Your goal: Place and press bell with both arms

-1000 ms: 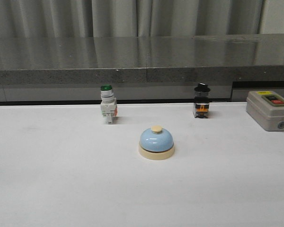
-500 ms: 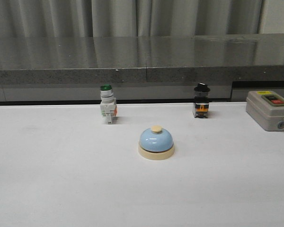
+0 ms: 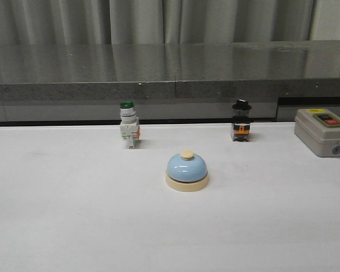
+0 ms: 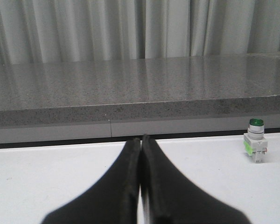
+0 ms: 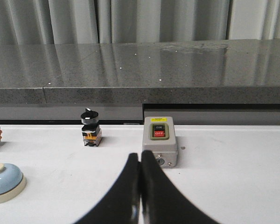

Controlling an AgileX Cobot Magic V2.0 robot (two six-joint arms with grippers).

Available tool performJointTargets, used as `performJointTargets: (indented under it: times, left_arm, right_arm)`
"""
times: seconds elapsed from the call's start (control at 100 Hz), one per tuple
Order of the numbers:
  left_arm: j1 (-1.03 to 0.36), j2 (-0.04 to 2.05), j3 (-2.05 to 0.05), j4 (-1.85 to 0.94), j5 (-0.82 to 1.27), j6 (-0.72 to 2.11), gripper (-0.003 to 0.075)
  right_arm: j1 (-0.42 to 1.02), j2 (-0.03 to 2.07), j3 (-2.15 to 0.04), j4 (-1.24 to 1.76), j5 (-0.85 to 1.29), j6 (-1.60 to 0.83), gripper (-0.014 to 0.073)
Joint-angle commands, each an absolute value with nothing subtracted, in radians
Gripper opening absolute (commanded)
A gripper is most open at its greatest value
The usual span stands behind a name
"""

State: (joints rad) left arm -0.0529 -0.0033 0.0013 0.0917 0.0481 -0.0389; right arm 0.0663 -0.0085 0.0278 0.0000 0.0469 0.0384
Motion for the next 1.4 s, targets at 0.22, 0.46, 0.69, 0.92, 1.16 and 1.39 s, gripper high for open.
performJointTargets:
  times: [0.22,0.46,0.69,0.92,1.16,1.39]
  left_arm:
    - [-0.048,-0.034,0.043,0.088,-0.036,-0.045,-0.002]
    - [-0.048,-0.034,0.043,0.088,-0.036,-0.045,-0.002]
    - [-0.048,-0.034,0.043,0.088,-0.036,-0.045,-0.0019]
    - [-0.048,-0.034,0.043,0.088,-0.036,-0.045,-0.002]
    - [-0.048,-0.034,0.043,0.088,-0.036,-0.045,-0.002]
    - [-0.048,-0.034,0.043,0.088,-0.036,-0.045,-0.002]
  right_arm:
    - [0.059,-0.03,0.013,0.0,-0.048,0.032,-0.006]
    - [0.059,-0.023,-0.022,0.0,-0.094,0.032,-0.006]
    - [0.059,0.101,-0.253,0.0,0.184,0.032,-0.006]
    - [0.059,0.375,-0.572,0.0,0.521,0.032,-0.006]
    - [0.059,0.683,-0.816,0.0,0.719,0.032,-0.006]
    - [0.059,0.843,-0.856,0.025,0.695,0.032,-0.006]
